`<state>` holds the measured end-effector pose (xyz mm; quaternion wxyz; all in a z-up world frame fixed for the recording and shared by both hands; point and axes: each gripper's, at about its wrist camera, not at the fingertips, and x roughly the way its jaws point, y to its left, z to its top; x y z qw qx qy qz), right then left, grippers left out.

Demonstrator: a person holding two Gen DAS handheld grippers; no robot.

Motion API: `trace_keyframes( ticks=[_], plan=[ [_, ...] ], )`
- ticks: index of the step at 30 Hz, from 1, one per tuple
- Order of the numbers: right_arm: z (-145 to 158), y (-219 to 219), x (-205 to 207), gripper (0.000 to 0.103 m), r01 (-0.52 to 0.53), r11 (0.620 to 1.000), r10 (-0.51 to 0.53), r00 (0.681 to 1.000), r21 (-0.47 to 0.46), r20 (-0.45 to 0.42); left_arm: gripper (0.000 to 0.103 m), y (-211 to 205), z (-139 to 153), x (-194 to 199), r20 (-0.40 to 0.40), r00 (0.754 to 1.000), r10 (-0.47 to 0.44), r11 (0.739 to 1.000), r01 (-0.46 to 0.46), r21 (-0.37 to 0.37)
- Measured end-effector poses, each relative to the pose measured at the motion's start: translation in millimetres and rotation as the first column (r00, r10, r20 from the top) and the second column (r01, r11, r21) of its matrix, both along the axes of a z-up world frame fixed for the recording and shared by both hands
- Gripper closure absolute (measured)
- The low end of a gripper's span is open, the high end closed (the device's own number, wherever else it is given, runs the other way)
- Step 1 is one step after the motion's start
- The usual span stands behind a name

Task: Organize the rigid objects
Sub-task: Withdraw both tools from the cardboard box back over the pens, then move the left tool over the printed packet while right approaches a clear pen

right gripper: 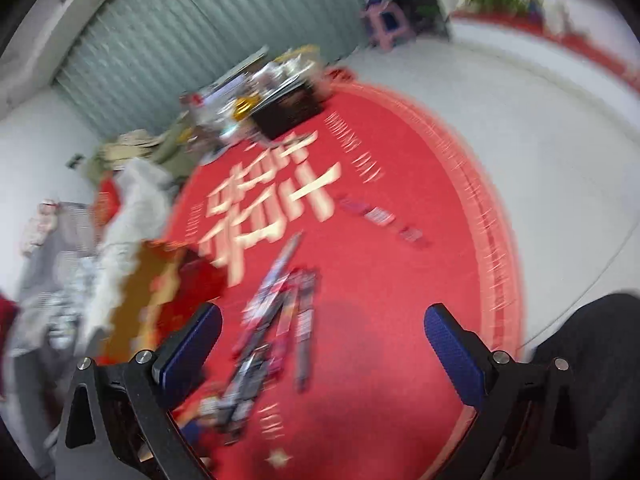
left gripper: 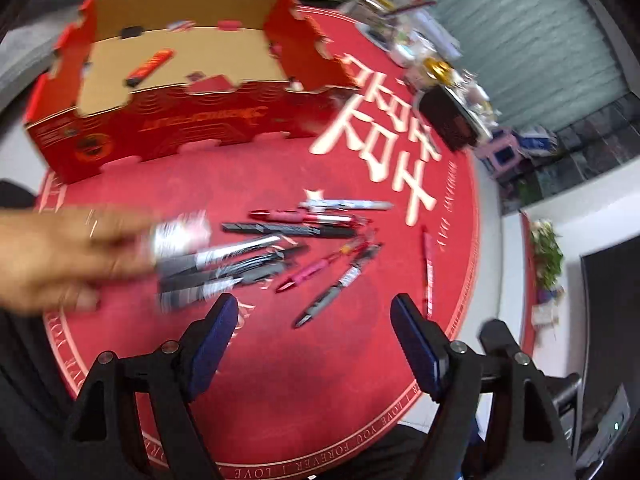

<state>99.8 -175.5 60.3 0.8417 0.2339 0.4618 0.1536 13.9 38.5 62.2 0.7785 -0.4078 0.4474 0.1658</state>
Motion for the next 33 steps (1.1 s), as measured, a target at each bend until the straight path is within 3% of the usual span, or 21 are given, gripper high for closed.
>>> trace_keyframes(
  ticks=[3,7,10,12,16,20,23,26,29,33],
  plan=[
    [0,0,-1,0.001,-0.005,0.999,0.004,1.0,0.049,0.027,0.022,0,2,2,0.032,0.999,-0.015,1.0,0.016,-0.008],
    [-5,-5,-6,0.001,-0.007,0.987,0.0,0.999,0.158,0.044,0.022,2,-8,10,0.074,0.996,-0.045,0.991,0.055,-0.126],
    [-12,-7,-4,0.001,0.0,0.986,-0.004,1.0,0.167,0.021,0.022,-1,-14,12,0.042,0.998,-0.049,0.986,0.055,-0.156],
    [-13,-5,3,0.001,-0.031,0.994,0.032,0.999,0.106,-0.01,0.022,0,-11,13,0.055,0.995,-0.084,0.99,0.09,-0.112],
    [-22,-17,9,0.001,-0.051,0.998,0.052,0.998,0.046,-0.033,0.021,9,3,10,0.048,0.987,-0.152,0.986,0.147,0.082],
    [-34,-34,12,0.001,-0.034,0.998,0.038,0.996,0.055,-0.081,0.021,22,-8,0,-0.027,0.963,-0.266,0.94,0.266,0.215],
    [-27,-26,8,0.001,-0.076,0.995,0.076,0.997,-0.071,0.001,0.021,30,-25,-10,-0.095,0.951,-0.295,0.904,0.31,0.294],
    [-22,-11,1,0.001,-0.134,0.977,0.149,0.985,-0.166,0.085,0.021,32,-45,-18,-0.173,0.933,-0.315,0.876,0.355,0.325],
    [-29,9,0,0.001,-0.208,0.941,0.235,0.969,-0.265,0.074,0.021,23,-53,-18,-0.196,0.916,-0.351,0.859,0.398,0.323],
    [-44,20,2,0.001,-0.258,0.911,0.28,0.96,-0.322,0.025,0.021,13,-60,-15,-0.21,0.898,-0.388,0.842,0.438,0.316]
  ],
)
